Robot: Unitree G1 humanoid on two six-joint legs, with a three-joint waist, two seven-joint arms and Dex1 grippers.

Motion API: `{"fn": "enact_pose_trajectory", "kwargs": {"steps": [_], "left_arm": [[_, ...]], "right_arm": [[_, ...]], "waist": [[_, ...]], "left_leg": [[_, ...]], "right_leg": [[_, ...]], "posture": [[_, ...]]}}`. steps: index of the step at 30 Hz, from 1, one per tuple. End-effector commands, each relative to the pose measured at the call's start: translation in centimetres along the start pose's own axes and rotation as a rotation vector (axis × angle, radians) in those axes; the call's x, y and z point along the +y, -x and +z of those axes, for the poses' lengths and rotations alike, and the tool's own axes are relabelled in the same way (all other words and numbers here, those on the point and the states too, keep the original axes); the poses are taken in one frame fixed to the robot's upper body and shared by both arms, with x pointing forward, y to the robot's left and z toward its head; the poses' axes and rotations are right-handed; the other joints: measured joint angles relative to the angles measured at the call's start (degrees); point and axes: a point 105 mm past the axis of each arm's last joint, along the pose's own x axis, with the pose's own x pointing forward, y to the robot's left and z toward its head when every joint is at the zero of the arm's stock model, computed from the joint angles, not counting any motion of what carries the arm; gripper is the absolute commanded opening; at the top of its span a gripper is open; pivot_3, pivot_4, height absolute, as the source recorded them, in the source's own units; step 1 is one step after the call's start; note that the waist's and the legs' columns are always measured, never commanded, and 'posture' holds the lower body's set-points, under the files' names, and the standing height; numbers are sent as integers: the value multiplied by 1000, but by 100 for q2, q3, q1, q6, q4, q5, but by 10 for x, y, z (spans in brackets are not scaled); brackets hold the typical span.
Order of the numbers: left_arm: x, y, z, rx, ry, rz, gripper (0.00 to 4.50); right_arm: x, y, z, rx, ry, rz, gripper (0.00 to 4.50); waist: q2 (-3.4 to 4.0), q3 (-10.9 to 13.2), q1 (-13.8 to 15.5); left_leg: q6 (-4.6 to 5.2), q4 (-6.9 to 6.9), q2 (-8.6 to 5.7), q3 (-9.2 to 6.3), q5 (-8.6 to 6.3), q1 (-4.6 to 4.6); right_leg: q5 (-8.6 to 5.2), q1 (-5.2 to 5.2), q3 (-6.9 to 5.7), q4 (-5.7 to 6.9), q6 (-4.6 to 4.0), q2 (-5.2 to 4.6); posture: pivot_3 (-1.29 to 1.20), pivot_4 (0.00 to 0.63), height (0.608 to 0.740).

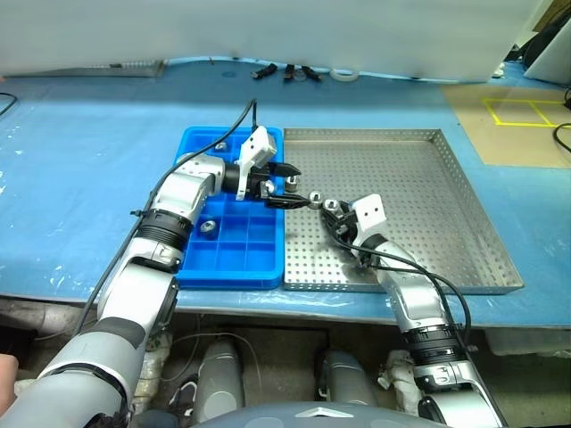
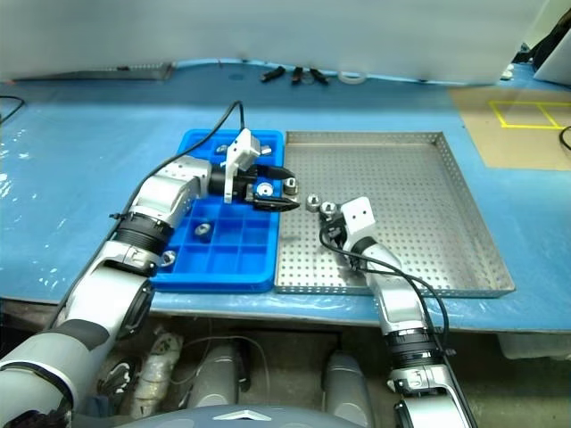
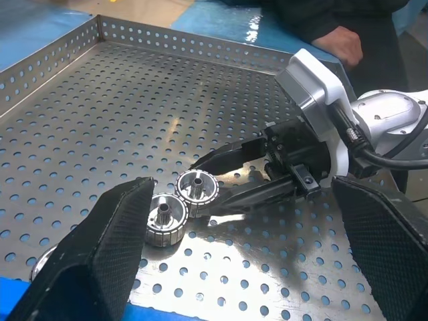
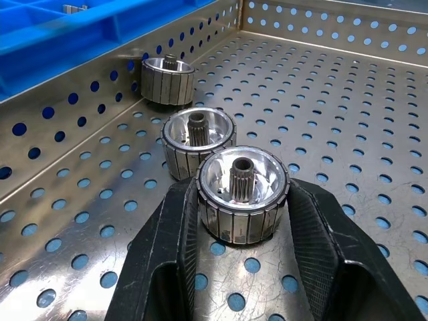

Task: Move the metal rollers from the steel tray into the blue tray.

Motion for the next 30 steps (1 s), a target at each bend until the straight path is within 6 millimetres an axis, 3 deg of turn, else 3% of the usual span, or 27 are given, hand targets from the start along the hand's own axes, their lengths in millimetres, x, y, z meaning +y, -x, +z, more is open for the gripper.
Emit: {"fn": "enact_pose_trajectory", "kwargs": {"steps": [1, 11, 18, 26, 30], "left_arm": [[2, 2, 16, -24, -50, -2, 4500], [-5, 10, 19, -37, -21, -78, 4500], [-6, 9, 24, -105, -9, -119, 4500], [7, 4, 27, -179, 281, -122, 4500], [9, 0, 37, -240, 372, -143, 4500]], "right_arm": [[-1, 5, 9, -35, -19, 5, 1591], [-7, 19, 36, -71, 0, 1, 1591], [-14, 46, 73, -150, 10, 15, 1591], [7, 73, 132, -309, 42, 182, 1591], [10, 75, 135, -297, 62, 215, 1591]], "waist": [[0, 0, 0], [2, 2, -12], [3, 2, -8], [4, 2, -14], [4, 2, -3]], "left_leg": [[0, -1, 0, 0, 0, -3], [-2, -3, -1, 5, 1, -5], [-2, -4, -2, 8, 2, -3], [-5, -8, 1, 10, 3, 1], [-5, -7, -2, 11, 3, 1]], "right_leg": [[0, -3, 0, 0, 0, 0], [0, -11, 1, -7, 0, 0], [0, -11, 5, -7, 0, 0], [1, -15, 10, -8, 1, 0], [1, -15, 11, -7, 2, 0]], "posture": [[-268, 150, 740], [-278, 150, 740], [-305, 150, 740], [-334, 150, 740], [-340, 150, 740]]}}
